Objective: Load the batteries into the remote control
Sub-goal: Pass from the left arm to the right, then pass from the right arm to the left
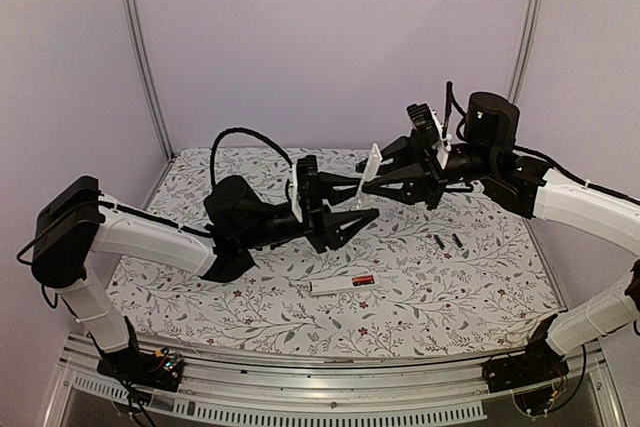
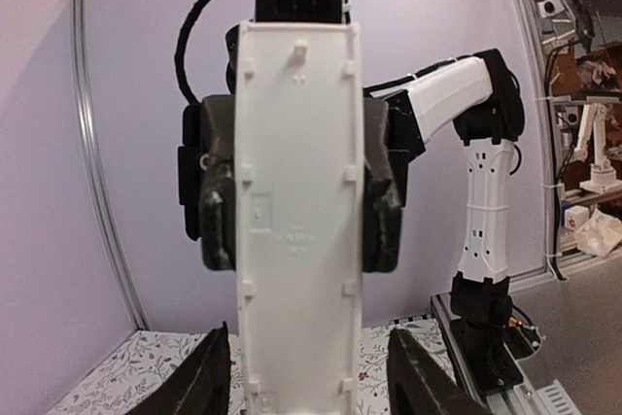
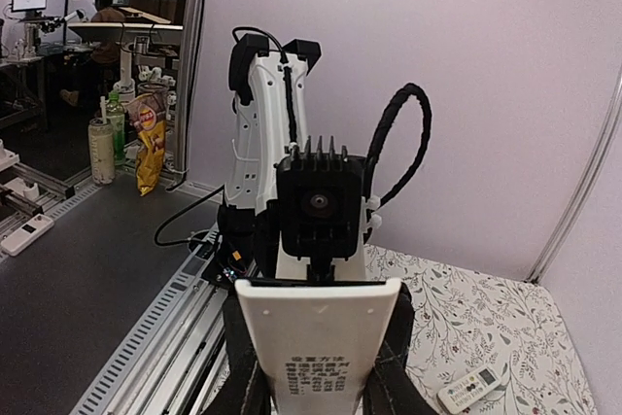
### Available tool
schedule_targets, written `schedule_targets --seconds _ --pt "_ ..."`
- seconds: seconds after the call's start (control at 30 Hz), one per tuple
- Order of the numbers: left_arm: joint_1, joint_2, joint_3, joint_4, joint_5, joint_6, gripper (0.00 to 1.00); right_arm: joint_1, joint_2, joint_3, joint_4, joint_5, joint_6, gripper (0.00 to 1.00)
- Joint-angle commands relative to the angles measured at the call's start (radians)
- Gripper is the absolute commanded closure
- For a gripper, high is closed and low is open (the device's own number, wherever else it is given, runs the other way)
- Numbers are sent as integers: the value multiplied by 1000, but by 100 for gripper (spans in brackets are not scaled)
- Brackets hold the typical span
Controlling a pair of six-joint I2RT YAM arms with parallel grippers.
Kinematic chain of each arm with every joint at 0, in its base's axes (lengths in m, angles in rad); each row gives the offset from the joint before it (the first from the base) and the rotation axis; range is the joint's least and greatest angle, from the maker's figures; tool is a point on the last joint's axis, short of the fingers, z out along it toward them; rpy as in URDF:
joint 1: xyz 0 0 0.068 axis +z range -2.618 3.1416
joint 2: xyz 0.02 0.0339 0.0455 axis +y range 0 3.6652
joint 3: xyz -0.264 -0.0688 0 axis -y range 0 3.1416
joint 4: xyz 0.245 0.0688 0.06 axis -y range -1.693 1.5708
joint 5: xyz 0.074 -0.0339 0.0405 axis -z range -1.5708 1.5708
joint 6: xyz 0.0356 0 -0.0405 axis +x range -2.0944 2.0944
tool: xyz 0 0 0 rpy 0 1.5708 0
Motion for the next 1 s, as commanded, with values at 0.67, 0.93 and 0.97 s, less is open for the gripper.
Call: schedule_targets --seconds 0.67,0.93,0.97 --pt "49 -340 -219 -468 -479 -179 25 76 232 362 -775 833 -223 83" --pt "97 -364 -154 -618 -395 -383 26 163 337 396 -732 939 -272 83" --pt "97 -361 -152 -622 -394 -387 27 170 346 396 -720 931 -277 83"
